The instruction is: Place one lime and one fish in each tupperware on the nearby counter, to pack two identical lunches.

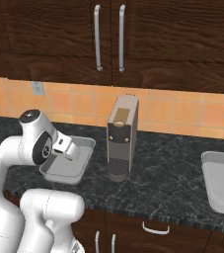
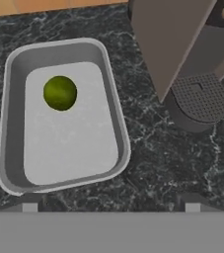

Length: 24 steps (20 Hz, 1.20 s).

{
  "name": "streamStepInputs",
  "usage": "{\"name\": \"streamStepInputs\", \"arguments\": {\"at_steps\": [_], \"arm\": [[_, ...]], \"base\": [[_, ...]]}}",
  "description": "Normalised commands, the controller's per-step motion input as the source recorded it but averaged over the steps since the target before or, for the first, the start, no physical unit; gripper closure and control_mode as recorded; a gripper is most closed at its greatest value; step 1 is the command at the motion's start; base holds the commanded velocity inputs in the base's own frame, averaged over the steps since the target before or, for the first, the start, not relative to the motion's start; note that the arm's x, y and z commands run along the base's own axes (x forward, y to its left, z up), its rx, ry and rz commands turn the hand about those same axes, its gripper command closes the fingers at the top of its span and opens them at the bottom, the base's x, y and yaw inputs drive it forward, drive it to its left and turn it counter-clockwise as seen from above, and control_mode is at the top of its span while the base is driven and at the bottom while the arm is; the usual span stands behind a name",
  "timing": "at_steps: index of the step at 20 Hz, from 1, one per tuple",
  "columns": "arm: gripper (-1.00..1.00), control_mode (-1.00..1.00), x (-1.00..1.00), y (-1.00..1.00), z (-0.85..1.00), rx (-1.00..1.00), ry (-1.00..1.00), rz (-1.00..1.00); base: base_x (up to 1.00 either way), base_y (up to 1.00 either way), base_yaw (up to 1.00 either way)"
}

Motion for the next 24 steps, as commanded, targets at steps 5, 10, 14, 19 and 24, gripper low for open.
{"name": "streamStepInputs", "arguments": {"at_steps": [5, 10, 14, 19, 24], "arm": [[-1.0, -1.0, -0.86, -0.29, 0.03, 0.0, -0.1, 0.01], [-1.0, -1.0, -0.3, -0.06, 0.0, 0.0, 0.0, 0.0], [-1.0, 1.0, -0.45, -0.09, -0.01, 0.0, 0.0, 0.0], [-1.0, 1.0, 0.0, 0.0, 0.0, 0.0, 0.0, 0.0], [-1.0, 1.0, 0.0, 0.0, 0.0, 0.0, 0.0, 0.0]], "base": [[0.0, 0.0, 0.0], [0.0, 0.0, 0.0], [-0.23, -0.1, 0.0], [-0.83, -0.7, 0.0], [-0.75, -0.95, -0.06]]}}
